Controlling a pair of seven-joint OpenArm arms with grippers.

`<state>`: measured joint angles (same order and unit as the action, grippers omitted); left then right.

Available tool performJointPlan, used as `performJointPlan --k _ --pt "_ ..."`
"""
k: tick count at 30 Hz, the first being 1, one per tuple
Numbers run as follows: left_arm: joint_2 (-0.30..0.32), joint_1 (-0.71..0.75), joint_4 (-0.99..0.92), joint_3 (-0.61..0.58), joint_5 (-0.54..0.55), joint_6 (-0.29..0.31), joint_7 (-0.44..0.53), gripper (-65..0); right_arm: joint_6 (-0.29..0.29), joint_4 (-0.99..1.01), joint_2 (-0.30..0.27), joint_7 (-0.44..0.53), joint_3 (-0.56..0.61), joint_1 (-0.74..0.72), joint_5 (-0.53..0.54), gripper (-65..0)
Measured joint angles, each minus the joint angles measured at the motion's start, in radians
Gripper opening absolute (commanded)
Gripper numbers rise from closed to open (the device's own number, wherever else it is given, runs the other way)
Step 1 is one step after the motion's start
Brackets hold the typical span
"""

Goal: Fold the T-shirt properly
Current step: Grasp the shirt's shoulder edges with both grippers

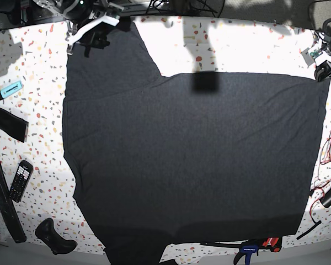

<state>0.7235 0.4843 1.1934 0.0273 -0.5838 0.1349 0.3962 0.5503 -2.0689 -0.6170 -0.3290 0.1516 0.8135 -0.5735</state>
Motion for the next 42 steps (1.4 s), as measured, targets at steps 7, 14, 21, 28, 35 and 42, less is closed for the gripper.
performJointPlan --k 7,14,21,28,35,42 --pt "0.0 0.0 0.0 0.0 0.0 0.0 0.0 -65.0 0.0 0.037 0.0 -0.001 -0.001 -0.021 0.029 -29.7" --pt "0.0 0.0 0.0 0.0 0.0 0.0 0.0 -65.0 0.019 0.037 -0.001 0.0 0.003 -0.021 0.053 -29.8" --pt "0.0 0.0 0.0 0.0 0.0 0.0 0.0 -65.0 0.027 0.074 0.0 0.017 0.014 -0.021 0.061 -42.3" --pt "0.0 0.0 0.0 0.0 0.0 0.0 0.0 -65.0 0.03 0.126 0.0 0.056 0.019 -0.021 0.076 -65.0" --pt "0.0 0.0 0.0 0.0 0.0 0.0 0.0 -65.0 0.009 0.039 0.0 -0.066 0.019 -0.022 0.059 -65.0" --pt "0.0 0.0 0.0 0.0 0.0 0.0 0.0 -65.0 -0.055 -0.099 -0.001 -0.106 0.018 -0.021 0.114 -65.0"
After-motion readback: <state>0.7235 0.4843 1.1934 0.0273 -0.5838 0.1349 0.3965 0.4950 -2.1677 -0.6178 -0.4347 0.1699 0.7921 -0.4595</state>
